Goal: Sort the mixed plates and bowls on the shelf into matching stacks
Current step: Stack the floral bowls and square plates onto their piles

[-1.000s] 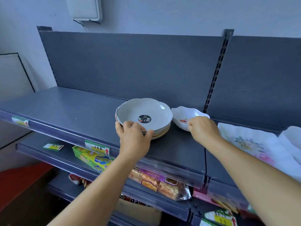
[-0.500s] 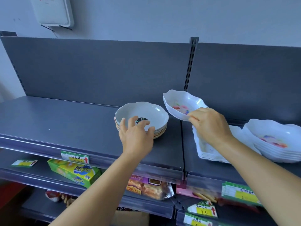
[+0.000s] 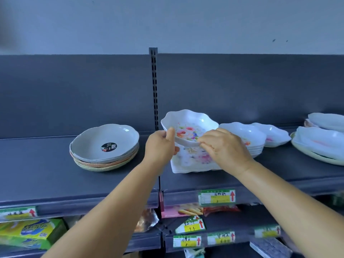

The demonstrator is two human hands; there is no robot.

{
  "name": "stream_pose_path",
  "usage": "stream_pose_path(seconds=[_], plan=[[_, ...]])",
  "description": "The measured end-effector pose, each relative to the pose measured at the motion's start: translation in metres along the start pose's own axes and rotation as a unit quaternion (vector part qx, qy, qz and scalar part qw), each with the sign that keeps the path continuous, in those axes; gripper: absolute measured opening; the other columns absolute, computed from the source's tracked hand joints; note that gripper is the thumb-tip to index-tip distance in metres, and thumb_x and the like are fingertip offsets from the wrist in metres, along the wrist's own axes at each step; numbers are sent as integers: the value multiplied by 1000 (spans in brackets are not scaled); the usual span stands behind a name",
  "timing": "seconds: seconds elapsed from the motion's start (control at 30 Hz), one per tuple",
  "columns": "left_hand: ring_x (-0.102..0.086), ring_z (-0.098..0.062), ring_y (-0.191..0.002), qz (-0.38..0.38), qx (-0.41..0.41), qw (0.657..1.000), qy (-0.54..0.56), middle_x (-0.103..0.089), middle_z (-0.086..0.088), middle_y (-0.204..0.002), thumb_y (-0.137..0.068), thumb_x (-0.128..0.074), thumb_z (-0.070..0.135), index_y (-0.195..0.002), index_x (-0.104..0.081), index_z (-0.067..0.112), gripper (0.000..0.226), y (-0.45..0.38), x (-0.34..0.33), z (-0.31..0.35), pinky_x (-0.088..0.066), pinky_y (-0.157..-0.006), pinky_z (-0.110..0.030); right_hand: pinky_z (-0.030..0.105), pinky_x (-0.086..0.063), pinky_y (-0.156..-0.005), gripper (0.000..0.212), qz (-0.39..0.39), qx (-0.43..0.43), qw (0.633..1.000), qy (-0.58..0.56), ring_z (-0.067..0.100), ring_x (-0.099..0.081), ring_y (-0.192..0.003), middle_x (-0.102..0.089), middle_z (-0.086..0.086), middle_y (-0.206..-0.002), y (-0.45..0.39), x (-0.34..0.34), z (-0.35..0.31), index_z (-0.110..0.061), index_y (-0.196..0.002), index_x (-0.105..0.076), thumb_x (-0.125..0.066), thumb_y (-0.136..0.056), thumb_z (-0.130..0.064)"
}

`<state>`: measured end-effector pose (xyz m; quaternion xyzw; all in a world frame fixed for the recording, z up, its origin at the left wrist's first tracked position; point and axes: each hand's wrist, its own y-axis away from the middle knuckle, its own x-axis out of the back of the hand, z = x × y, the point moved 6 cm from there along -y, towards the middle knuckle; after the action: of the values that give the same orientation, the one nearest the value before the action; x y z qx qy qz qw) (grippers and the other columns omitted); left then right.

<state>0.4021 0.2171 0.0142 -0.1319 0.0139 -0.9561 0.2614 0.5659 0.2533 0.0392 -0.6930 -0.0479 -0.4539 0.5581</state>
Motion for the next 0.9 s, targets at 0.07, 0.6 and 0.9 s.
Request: stream_pose_path(seconds=[0.07, 0.6, 0.9], plan=[[-66, -15, -60, -11, 19, 1000, 12, -62, 6, -51, -96, -43, 28, -83, -63, 7, 32, 0, -20, 5, -56, -84, -37, 33, -54, -45, 10, 2, -1, 1000, 5, 26, -63, -62, -70, 0, -69, 9, 9, 16, -13, -70, -74, -66, -75, -17], [-62, -26, -57, -15, 115, 989, -93, -61, -10, -71, -85, -36, 8, -85, -49, 5, 13, -30, -178, 31, -52, -70, -33, 21, -34, -81, 16, -89, -130, 985, -68, 18, -52, -99, -69, -8, -98, 63, 33, 202, -17, -91, -76, -62, -93, -22], [-29, -22, -58, 21, 113, 967, -228, -32, -6, -61, -83, -37, 2, -64, -27, 11, 23, -39, -197, 28, -18, -48, -24, 26, -40, -78, 21, -142, -123, 974, -123, 19, -50, -95, -69, -4, -96, 71, 15, 230, -12, -89, -72, -55, -96, -21]])
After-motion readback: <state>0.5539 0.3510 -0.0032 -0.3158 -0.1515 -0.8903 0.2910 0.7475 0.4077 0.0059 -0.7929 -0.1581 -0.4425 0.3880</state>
